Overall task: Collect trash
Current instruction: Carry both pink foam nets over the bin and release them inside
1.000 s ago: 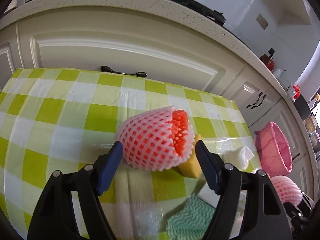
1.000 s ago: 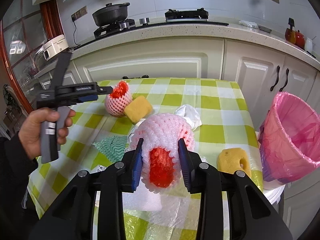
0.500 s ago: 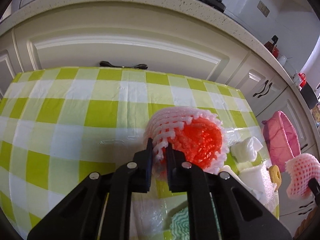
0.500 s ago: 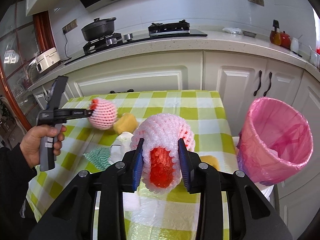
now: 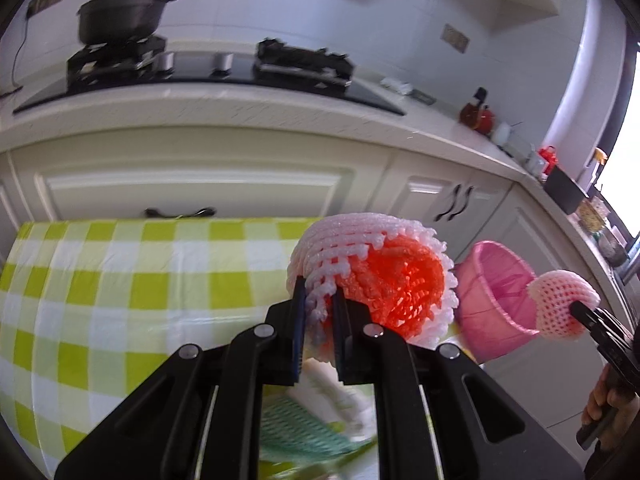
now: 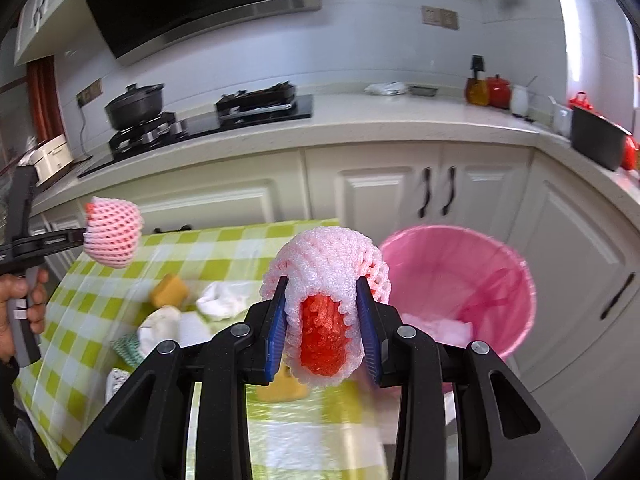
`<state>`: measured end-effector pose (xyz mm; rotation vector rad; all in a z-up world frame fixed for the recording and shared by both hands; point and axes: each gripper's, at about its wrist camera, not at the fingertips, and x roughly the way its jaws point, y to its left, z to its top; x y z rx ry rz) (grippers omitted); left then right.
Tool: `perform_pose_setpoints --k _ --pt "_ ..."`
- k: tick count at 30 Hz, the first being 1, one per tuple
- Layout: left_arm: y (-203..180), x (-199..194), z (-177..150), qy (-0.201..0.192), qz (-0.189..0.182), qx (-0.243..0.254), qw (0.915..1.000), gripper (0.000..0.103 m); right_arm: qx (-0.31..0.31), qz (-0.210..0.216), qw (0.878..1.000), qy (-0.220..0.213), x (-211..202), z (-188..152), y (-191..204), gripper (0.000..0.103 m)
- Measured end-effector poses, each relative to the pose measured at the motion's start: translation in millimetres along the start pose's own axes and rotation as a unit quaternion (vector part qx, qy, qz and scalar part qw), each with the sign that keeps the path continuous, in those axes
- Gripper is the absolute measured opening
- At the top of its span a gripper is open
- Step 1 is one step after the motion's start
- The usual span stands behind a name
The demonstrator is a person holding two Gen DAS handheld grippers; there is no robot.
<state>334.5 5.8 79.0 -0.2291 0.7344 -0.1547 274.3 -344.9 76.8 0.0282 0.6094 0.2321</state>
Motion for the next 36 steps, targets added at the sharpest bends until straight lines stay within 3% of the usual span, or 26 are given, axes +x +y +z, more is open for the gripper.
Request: perform_pose_setpoints --k 9,19,27,36 --pt "-101 21 18 -0.002 -0.054 0.047 0.9975 0.012 0.024 -0.053 0.998 -0.013 0 15 -69 0.033" --pt "-210 64 27 0.018 -0.104 0.091 0.9902 0.012 0.055 -0.075 0.996 -0.001 21 20 -126 0.033" --pt "-261 106 24 0.045 -0.119 0.105 0.9863 0.013 0.071 -0.086 0.994 0.009 38 23 -158 0.033" --pt "-290 143 16 0.071 -0.118 0.114 0.984 0.018 0.071 -0.097 0.993 0.016 50 26 -174 0.038"
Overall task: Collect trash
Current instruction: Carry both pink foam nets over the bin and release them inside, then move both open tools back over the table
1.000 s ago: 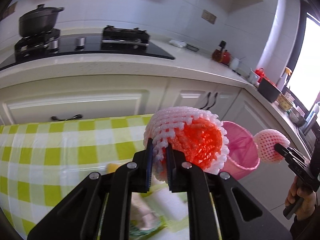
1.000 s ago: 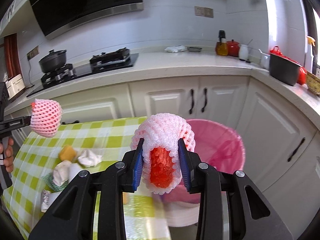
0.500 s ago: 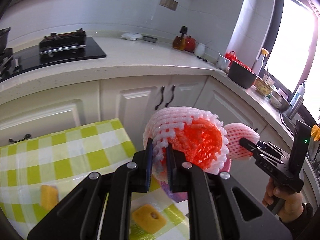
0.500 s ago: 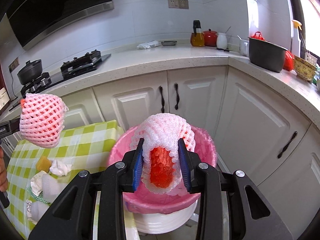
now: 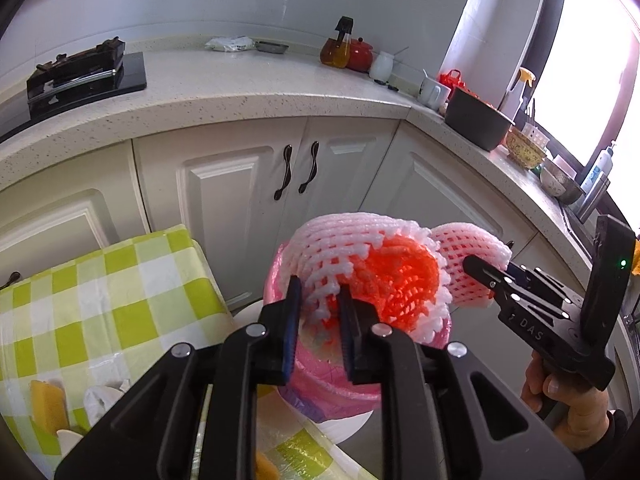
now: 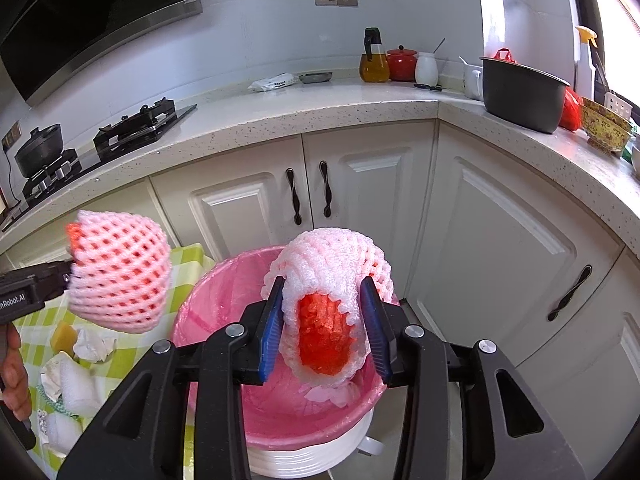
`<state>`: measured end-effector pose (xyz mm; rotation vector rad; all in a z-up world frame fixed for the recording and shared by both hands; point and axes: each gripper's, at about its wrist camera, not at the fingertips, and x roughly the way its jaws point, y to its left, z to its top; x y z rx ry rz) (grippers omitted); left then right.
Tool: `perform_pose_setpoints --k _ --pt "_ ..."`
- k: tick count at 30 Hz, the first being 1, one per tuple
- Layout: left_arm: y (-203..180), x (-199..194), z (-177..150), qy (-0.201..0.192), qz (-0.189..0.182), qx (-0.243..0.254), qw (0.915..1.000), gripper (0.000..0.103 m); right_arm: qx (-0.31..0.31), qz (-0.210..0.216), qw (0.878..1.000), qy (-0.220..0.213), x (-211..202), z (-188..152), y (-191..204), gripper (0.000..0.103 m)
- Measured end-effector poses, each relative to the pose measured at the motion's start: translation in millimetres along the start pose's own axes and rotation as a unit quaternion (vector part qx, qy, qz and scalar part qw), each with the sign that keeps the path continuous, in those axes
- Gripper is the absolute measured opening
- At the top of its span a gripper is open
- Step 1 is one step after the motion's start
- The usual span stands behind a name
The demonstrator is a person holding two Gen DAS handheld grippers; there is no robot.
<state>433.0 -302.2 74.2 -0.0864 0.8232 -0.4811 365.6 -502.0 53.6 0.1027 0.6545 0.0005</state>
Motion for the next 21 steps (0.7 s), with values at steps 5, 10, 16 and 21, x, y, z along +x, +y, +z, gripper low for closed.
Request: perform_pose_setpoints --k 5,10,16,21 --pt "-3 10 0 0.004 0.002 -0.002 1.0 0.044 0.002 -0.004 1.0 0.002 4 0 -4 0.044" --pt "-3 9 -1 0.003 0.004 0.0 1.0 0.044 0.002 -0.004 1.0 0.004 6 -1 -6 0.047" --pt "2 1 -6 -0.001 0.005 -0.003 1.0 0.044 0.002 -0.007 1.0 0.006 7 -3 -5 0.056" --pt "15 -11 -12 -0.004 0.012 -0.01 0.9999 0.044 0.002 -0.012 1.0 0.004 4 -4 -5 0.06"
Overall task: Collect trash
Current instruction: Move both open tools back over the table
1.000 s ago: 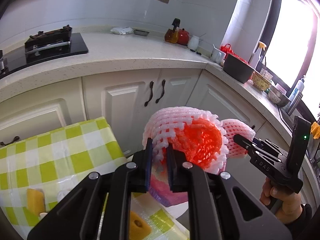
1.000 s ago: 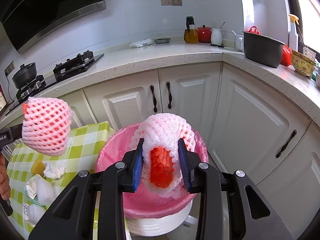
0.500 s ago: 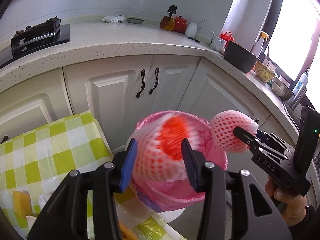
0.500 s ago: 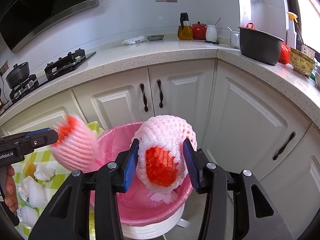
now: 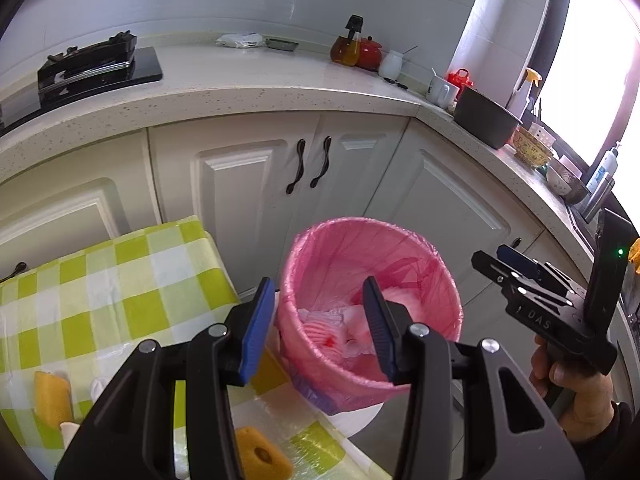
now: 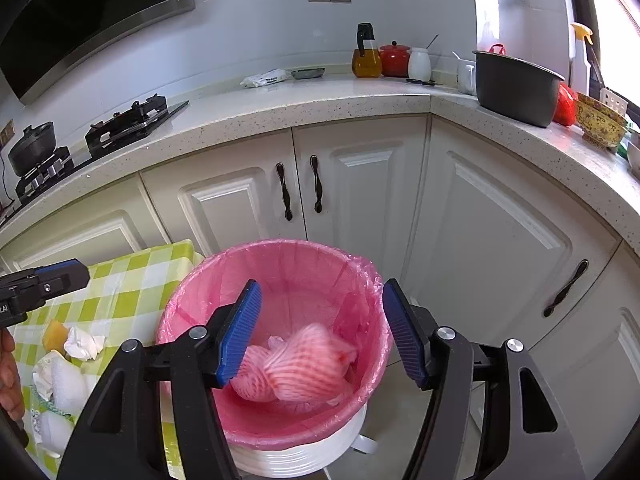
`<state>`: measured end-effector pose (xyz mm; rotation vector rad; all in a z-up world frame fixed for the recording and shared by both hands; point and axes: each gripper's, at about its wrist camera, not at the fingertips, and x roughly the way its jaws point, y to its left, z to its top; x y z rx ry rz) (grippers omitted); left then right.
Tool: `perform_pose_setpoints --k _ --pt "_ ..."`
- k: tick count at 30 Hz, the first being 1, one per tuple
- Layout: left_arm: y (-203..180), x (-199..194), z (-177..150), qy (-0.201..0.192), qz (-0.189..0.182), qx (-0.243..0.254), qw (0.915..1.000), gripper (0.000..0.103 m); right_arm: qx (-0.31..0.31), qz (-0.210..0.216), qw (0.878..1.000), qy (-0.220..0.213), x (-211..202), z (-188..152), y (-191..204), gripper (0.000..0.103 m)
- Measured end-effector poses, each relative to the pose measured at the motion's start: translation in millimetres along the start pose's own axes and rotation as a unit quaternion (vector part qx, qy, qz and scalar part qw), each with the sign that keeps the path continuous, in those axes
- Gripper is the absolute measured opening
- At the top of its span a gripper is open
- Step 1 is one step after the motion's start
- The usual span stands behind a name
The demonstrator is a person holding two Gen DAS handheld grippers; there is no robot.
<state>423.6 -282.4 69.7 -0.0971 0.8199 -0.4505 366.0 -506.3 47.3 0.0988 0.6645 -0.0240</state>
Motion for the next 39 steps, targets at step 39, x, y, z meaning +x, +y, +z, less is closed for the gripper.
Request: perform_pose_setpoints --k 39 --pt "185 -215 -233 -0.019 0.111 -0.106 0.988 0.059 -0.037 0.059 0.997 0.028 -91 -141 141 0.074"
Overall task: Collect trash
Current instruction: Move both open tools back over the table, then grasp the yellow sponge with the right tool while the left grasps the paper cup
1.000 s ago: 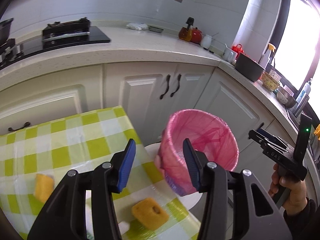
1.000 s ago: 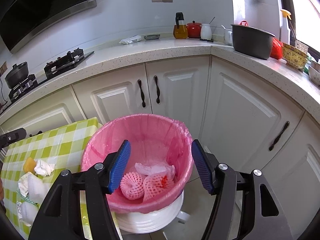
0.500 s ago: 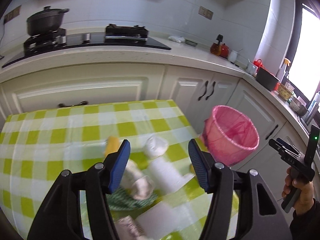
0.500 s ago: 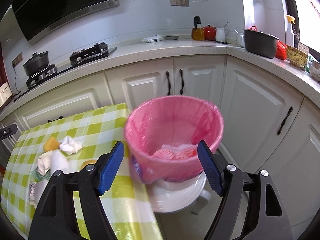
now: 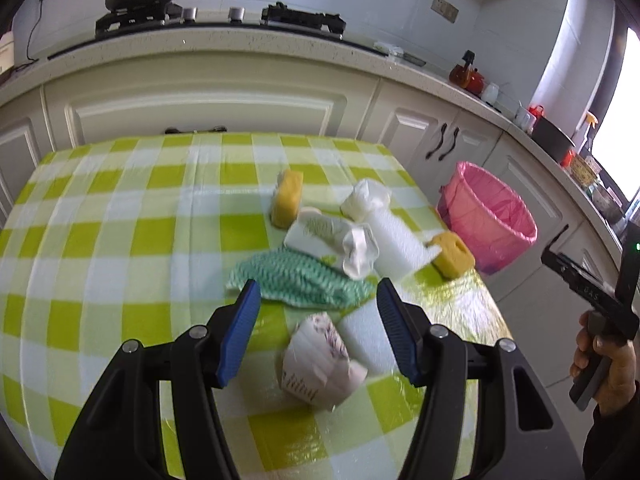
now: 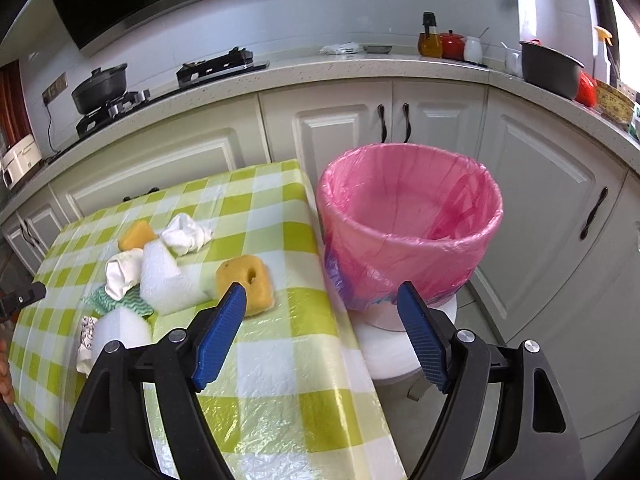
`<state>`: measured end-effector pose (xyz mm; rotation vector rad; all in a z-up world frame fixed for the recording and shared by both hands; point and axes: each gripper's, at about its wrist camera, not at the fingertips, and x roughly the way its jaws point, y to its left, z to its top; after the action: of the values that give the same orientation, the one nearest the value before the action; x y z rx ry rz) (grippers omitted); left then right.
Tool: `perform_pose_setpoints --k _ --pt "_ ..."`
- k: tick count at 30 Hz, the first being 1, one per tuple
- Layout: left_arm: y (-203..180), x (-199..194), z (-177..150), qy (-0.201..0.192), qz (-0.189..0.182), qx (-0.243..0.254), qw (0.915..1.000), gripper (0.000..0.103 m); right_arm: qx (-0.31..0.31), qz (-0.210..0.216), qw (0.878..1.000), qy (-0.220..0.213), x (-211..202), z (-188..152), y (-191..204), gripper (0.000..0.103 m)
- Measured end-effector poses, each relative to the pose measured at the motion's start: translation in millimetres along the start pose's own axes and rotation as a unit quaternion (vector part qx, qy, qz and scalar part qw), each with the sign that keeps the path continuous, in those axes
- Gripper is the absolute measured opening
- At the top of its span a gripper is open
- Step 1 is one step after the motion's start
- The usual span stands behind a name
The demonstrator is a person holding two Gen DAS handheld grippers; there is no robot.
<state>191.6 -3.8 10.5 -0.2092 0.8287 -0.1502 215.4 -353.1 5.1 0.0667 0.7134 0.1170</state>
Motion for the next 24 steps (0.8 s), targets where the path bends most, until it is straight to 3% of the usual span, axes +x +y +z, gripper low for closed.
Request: perform_pose_setpoints --k 5,10,24 --pt "-2 11 -24 0.024 -0.013 0.01 0.9996 0.067 -0.014 0.002 1.0 0.012 7 -4 12 0.074" --pt "-7 20 -39 0.043 -0.018 0.034 0.9983 0.069 -0.024 0.008 0.999 0.025 15 -10 19 0.076" --pt "-11 49 -55 0.085 -0.014 0.101 0.9911 0.078 -0.046 0.023 0.997 0.055 39 -15 33 0.077"
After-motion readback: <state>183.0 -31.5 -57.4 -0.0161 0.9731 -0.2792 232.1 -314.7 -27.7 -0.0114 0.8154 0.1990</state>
